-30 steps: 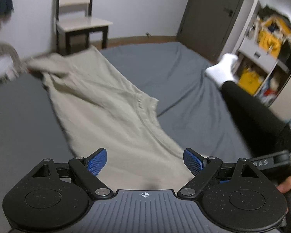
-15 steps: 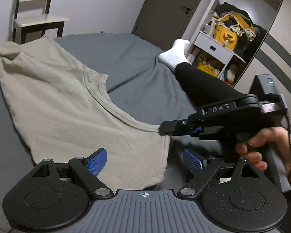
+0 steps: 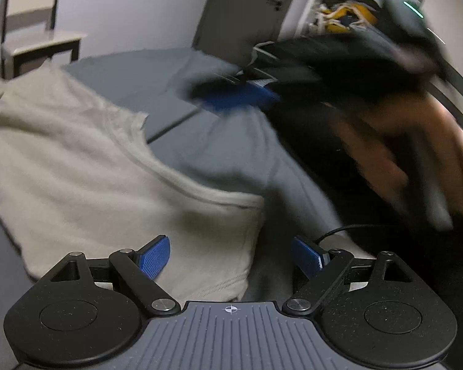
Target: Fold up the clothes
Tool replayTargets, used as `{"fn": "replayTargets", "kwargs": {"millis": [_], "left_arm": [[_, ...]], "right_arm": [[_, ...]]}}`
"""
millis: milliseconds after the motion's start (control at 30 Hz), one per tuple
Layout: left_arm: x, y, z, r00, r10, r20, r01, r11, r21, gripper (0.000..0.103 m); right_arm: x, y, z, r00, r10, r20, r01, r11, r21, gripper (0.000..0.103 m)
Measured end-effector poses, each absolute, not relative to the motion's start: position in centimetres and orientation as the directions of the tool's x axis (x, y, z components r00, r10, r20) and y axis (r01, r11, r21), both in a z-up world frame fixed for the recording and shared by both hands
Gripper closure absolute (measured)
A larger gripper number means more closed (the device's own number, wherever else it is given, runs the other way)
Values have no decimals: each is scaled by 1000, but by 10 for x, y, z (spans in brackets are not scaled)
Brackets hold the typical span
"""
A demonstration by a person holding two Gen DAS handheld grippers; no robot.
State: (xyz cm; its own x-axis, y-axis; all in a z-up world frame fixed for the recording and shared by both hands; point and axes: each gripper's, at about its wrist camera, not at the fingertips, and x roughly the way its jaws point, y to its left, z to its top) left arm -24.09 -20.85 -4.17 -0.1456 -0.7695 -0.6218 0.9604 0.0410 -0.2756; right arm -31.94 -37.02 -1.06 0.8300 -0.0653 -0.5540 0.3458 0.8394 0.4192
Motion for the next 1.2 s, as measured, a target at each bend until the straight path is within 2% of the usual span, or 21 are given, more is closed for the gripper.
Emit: {"fn": "replayTargets", "kwargs": {"millis": [133,233,300,367,433,533,733,767,800,933,1000,1067,1200], "left_arm": [[-245,-207,-43,-145,-796,-588,964,20,-265,16],[-241,-207,-48,-153,-788,-596,957,32,-288,16],[-238,-208,-51,-146,-785,-603,957,43,-288,16],[-234,-209,-51,-148,-785,-602,954,48,-297,16],[-232,-209,-52,-158,-788,-595,948,48,-314,16],[-227,-209,-54,-169,-791,-587,937,57,-346,16],[-224,-210,-60,-185,-791,-583,929,54,-367,16],[-225,-210,-60,-185,-791,-583,930,51,-365,16],[-226,-210,-61,-185,-790,-584,932,49,-360,16],[-230,-210,-60,-184,-787,-588,937,39,-346,16],[-231,-209,-60,-184,-787,-589,939,36,-342,16],[-229,-209,-59,-186,-789,-586,937,36,-346,16],[-227,-207,-57,-186,-800,-571,932,40,-360,16]], "right_arm": [[-270,-392,-24,819,33,-573,274,855,440,69],[-248,-407,-41,807,83,-584,256,842,474,71],[-244,-413,-51,813,118,-570,256,808,531,75],[-245,-419,-62,815,144,-561,267,766,585,84],[-248,-422,-69,816,150,-558,283,738,613,91],[-254,-424,-74,822,156,-547,290,712,639,92],[-275,-424,-56,873,130,-469,257,696,670,94],[-278,-424,-54,875,115,-471,263,703,661,102],[-282,-423,-52,875,100,-473,271,710,650,102],[-279,-427,-57,850,95,-518,300,722,624,100],[-278,-422,-57,844,60,-533,317,745,587,91],[-273,-420,-58,851,73,-520,296,751,590,74],[-256,-417,-68,838,90,-539,288,766,575,73]]}}
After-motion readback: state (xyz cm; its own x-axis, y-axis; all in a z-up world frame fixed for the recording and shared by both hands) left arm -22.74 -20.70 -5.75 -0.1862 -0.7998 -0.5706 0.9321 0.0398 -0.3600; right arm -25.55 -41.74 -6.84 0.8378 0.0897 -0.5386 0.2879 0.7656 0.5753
